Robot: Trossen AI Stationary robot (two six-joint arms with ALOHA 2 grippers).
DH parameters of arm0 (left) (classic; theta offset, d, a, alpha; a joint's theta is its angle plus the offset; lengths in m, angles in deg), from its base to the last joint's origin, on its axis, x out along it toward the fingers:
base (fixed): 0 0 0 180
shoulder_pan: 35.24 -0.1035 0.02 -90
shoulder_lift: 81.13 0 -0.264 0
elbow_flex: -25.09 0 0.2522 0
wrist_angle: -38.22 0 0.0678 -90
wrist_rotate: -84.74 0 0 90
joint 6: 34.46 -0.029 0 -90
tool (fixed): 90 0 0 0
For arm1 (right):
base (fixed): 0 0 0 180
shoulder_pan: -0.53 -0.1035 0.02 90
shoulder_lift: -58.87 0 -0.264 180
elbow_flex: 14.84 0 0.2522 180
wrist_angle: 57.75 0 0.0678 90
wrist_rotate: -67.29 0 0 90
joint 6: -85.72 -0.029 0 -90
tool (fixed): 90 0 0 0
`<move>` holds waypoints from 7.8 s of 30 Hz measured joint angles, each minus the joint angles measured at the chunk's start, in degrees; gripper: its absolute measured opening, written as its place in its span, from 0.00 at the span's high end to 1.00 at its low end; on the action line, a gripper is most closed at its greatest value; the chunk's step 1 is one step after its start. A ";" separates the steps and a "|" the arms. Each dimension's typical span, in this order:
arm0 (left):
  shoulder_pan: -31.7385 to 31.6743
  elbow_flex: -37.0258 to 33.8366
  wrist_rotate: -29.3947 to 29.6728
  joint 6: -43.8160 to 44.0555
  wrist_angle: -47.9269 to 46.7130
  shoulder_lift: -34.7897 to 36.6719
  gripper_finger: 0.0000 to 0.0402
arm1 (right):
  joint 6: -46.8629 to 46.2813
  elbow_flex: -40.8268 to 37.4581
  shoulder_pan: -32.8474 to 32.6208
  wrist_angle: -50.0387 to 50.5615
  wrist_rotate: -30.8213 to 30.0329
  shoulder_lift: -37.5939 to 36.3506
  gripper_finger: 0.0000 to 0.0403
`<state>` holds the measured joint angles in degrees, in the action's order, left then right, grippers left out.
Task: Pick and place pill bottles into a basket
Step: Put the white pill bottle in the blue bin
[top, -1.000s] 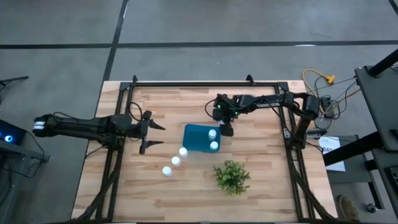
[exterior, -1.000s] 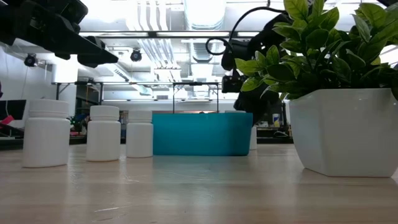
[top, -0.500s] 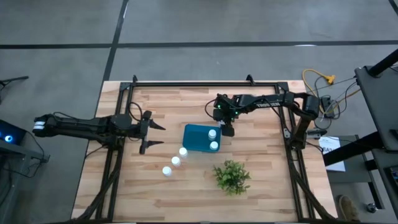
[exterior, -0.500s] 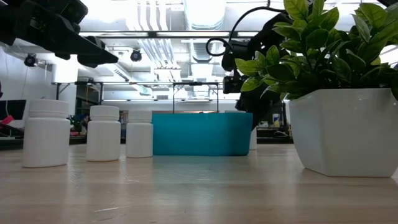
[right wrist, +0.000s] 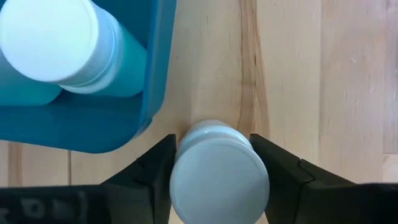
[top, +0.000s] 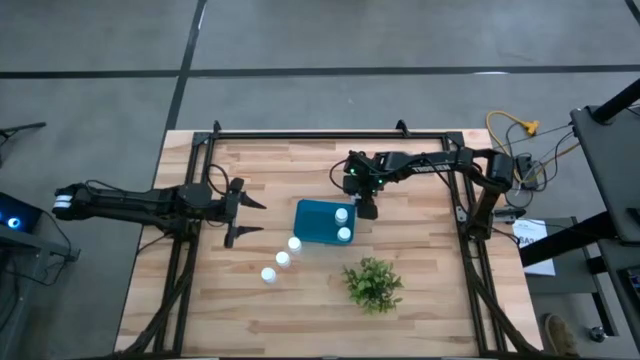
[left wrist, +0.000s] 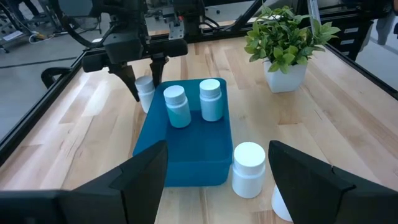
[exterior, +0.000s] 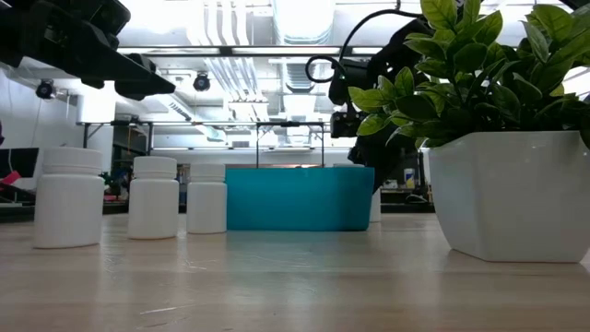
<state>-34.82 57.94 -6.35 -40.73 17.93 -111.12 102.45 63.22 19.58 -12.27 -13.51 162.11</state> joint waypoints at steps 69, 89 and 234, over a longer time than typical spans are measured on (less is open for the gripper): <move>0.00 0.00 -0.01 -0.11 0.05 -0.27 0.35 | -1.52 27.06 -8.59 9.29 6.27 7.05 0.59; 0.01 0.00 0.00 -0.12 0.12 -4.67 0.35 | 0.33 33.23 -9.70 17.76 7.55 16.63 0.60; 0.01 0.58 -0.26 -0.08 3.70 -4.85 0.35 | -0.51 7.74 -5.34 -10.61 -1.69 -17.79 0.48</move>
<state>-34.81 58.52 -6.61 -40.81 21.63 -115.98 101.93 70.97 14.23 -22.88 -15.21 144.32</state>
